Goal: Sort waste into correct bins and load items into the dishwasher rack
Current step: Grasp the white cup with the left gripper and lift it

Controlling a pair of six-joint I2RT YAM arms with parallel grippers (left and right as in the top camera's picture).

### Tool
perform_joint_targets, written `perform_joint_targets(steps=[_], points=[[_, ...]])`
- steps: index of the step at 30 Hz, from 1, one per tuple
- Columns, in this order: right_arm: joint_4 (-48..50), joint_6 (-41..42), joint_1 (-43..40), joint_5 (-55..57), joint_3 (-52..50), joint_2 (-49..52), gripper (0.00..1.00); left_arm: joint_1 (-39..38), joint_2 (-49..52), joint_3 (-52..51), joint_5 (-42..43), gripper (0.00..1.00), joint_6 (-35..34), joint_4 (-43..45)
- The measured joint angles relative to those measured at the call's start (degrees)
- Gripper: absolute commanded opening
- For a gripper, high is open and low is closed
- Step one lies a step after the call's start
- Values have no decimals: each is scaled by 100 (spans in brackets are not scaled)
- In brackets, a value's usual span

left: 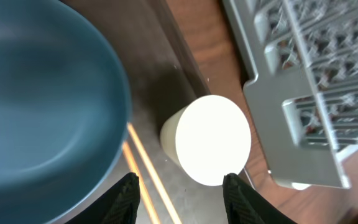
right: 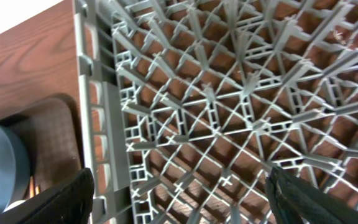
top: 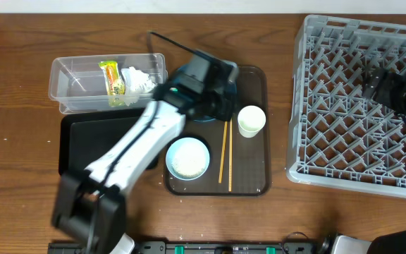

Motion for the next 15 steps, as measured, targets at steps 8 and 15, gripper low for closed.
perform_joint_targets(steps=[8,15], points=[[-20,-22,2,0,-2,0,86,-369,1091,0,-105,7,-13,328],[-22,-28,2,-2,-2,0,88,-315,981,0,-140,6,-31,197]])
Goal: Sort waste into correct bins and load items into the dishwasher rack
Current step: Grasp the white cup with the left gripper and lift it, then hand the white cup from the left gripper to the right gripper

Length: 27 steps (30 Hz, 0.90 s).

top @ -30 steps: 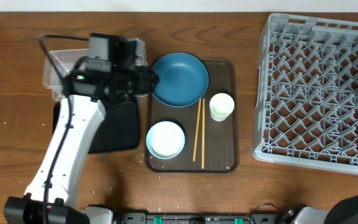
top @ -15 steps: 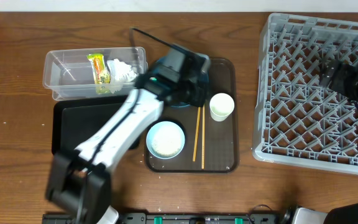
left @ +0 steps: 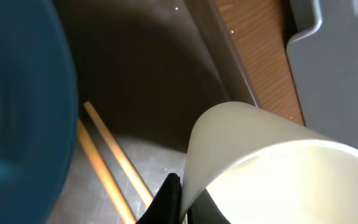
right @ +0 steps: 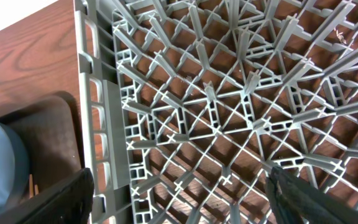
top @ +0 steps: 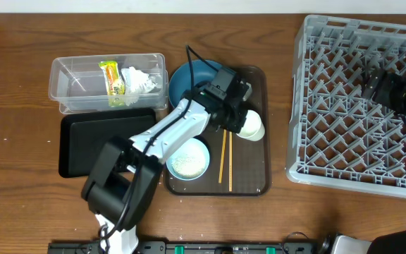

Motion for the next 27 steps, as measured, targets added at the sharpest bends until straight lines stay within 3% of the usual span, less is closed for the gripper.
perform_joint_targets(steps=[7,14,19,27], points=[[2,-367,13,-581,0,0,79,841,-1287,-2,535,6,-490,-26],[28,-1445,433,-2800,2,190,83,2135,-1770,0,2927,6,-1421,776],[76,-2485,1115,-4511,0,603,87,2253,-1620,0,4385,6,-1657,1082],[907,-3185,2243,-5764,0,876,90,2197,-1615,0,5130,6,-1742,1088]])
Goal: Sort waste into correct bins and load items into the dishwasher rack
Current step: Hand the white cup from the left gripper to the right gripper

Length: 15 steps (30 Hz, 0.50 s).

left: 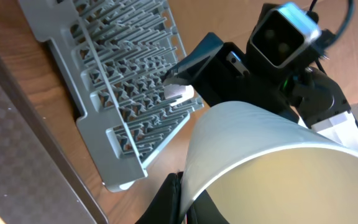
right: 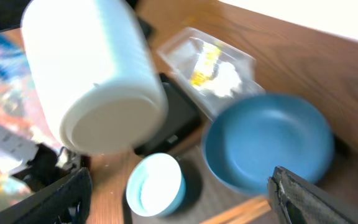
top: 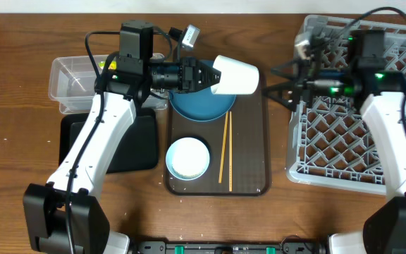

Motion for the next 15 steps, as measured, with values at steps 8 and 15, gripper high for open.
perform_joint_targets(steps=[8,15], points=[[885,116,603,-262,0,0,88,0,0,0,127,6,-57,2],[1331,343,708,-640,0,0,57,0,0,0,136,6,-59,2]])
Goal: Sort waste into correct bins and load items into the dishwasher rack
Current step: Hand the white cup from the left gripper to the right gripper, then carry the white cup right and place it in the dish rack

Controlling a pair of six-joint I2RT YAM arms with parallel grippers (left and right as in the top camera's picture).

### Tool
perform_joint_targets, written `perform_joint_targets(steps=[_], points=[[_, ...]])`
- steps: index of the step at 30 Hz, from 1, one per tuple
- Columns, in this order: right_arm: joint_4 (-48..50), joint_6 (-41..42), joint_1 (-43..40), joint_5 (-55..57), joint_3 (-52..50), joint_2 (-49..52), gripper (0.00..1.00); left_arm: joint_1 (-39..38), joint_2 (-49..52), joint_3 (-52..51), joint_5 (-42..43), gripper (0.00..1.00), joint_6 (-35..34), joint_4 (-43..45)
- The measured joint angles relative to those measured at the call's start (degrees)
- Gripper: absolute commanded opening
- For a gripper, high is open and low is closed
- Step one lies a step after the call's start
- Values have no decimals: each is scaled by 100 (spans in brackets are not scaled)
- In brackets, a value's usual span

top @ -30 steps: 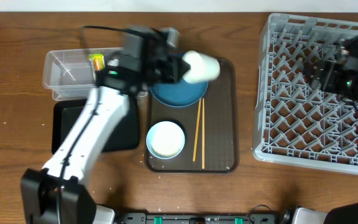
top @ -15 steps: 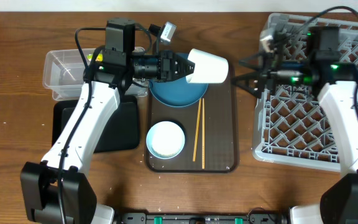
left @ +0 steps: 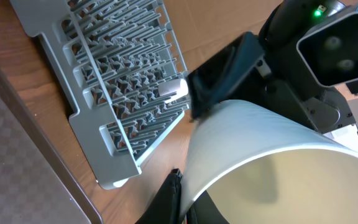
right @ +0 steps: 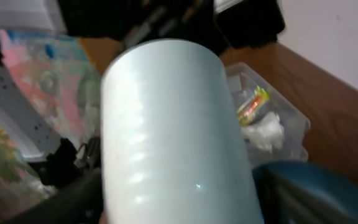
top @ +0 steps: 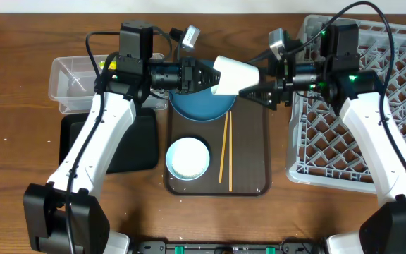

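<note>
A white cup (top: 235, 74) hangs on its side above the brown tray (top: 256, 176), its closed bottom toward the rack. My left gripper (top: 210, 76) is shut on its rim, one finger inside and one outside (left: 182, 186). The cup (left: 260, 162) fills the lower right of the left wrist view. My right gripper (top: 249, 81) has come in from the right and stands open, a dark finger on each side of the cup (right: 173, 124); I cannot tell whether the fingers touch it. The grey dishwasher rack (top: 372, 127) stands on the right.
On the tray lie a blue bowl (top: 199, 106), a small light-blue bowl (top: 187, 157) and a pair of chopsticks (top: 224, 152). A clear bin (top: 83, 85) holding wrappers stands at the back left, with a black bin (top: 83, 148) in front of it.
My right gripper has moved left from the rack's edge to the cup's bottom end and now has a finger on each side of it. The left gripper and cup have stayed in place.
My left gripper first stood open over the upright cup on the tray while the right hung over the rack. It then shut on the cup's rim. Later the cup was in the air on its side, the right gripper facing it; now that gripper is around it.
</note>
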Motion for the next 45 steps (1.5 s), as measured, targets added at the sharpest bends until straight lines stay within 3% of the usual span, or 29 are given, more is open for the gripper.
perform_joint_targets(steps=[2,5,7,8,12,15,22,26,30,37,45], points=[[-4,39,-7,-76,0,0,49,2,0,0,44,6,0,0],[-31,92,-11,-129,0,0,45,11,0,0,107,7,0,2],[-37,109,-11,-131,0,0,44,13,0,0,111,16,2,0],[-76,133,-9,-107,0,0,42,11,0,0,90,32,28,9],[-437,306,-2,372,0,0,27,-4,0,2,-243,39,177,-234],[-785,584,-7,1252,0,0,15,-7,0,4,-1075,43,450,-1040],[-2138,1250,-527,3904,168,-59,1,59,-11,-2,-4284,49,848,-2990],[-3036,1541,-1318,5184,750,-262,1,225,-214,-4,-5659,49,916,-3427],[-3600,1825,-2194,6242,1217,-516,1,350,-699,-4,-6430,50,933,-3543],[-4492,2531,-3270,7912,1259,-472,1,354,-946,-4,-6848,50,938,-3635],[-4527,3093,-3956,8428,868,-374,1,354,-942,-4,-6940,50,951,-3635]])
